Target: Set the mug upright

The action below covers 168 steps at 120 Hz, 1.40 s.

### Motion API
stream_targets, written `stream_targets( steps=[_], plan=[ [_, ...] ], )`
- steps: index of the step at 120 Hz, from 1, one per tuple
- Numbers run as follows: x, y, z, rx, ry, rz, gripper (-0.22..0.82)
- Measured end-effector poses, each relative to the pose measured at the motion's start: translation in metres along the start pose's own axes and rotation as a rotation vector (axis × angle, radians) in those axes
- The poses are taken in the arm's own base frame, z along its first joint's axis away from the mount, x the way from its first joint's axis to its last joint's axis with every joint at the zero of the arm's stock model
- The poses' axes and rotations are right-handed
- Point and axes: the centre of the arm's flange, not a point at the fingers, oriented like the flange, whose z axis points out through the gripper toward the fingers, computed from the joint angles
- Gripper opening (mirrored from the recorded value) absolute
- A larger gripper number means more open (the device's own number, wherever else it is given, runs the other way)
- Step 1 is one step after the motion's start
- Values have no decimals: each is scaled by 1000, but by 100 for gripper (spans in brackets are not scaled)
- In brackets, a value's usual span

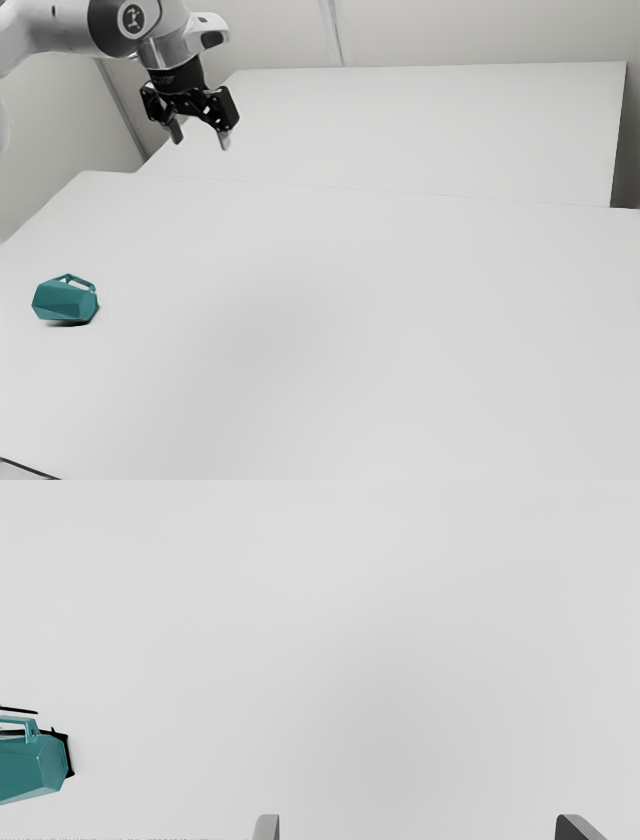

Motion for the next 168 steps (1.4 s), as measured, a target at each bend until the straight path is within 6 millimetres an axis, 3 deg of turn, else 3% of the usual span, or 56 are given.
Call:
stream_targets(
  steps=[43,53,72,79,99,116,168],
  plan=[
    [-7,-20,-2,-3,-8,-38,60],
    [-18,-21,-5,0,-7,-44,60],
    [-40,-27,15,-32,-52,-72,60],
    [-49,-43,22,-43,-67,-110,60],
    [-73,-114,51,-106,-110,-227,60],
    [-90,-148,64,-145,-106,-216,60],
    [-141,-272,132,-266,-122,-98,60]
  ],
)
